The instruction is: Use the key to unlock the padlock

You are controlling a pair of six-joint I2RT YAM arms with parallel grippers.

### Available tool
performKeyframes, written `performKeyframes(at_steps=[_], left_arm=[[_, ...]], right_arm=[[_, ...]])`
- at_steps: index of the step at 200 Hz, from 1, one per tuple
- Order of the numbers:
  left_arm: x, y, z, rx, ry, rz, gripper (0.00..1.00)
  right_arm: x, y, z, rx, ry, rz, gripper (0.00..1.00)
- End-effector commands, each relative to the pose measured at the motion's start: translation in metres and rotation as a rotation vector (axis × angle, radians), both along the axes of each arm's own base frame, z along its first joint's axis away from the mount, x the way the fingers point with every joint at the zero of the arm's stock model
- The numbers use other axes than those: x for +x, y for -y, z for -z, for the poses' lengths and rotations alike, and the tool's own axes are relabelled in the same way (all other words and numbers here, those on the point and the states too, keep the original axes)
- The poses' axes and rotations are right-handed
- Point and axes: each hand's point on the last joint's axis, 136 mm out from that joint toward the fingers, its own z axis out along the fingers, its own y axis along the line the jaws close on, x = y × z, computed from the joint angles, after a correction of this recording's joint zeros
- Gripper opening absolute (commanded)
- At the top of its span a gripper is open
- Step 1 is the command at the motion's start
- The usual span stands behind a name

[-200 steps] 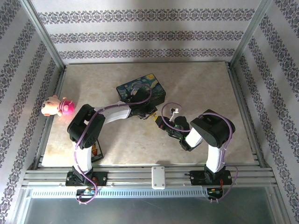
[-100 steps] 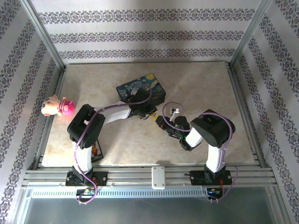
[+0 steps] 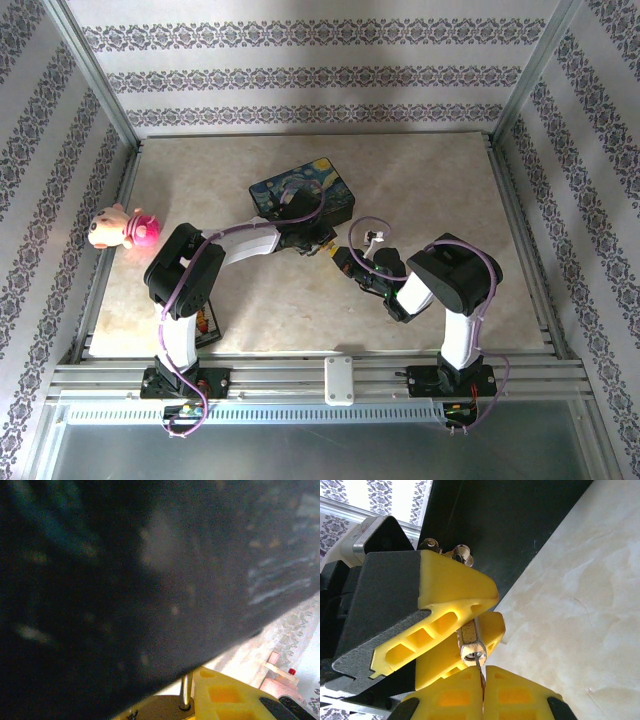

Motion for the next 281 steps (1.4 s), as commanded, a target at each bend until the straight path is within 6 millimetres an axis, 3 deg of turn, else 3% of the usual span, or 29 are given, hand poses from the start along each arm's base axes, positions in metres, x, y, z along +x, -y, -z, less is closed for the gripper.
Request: performKeyframes(at_steps=[1,162,281], left_arm=[[-0.031,0.007,0.025,-0.043,-0.175,0.035,0.06],[-0.033,0.004,0.024,-0.042,-0.168,0.029,0.06],[-0.034,0.006,0.026,-0.053,-0.177,0.030,0.06]], right_arm=[[0.013,0.006,-0.001,0.002,0.016,0.045,0.00],[0.014,0.011,0.007,-0.047,0.016,0.039,0.00],[0.022,0.006,0.000,-0.037,0.030,0.025,0.00]])
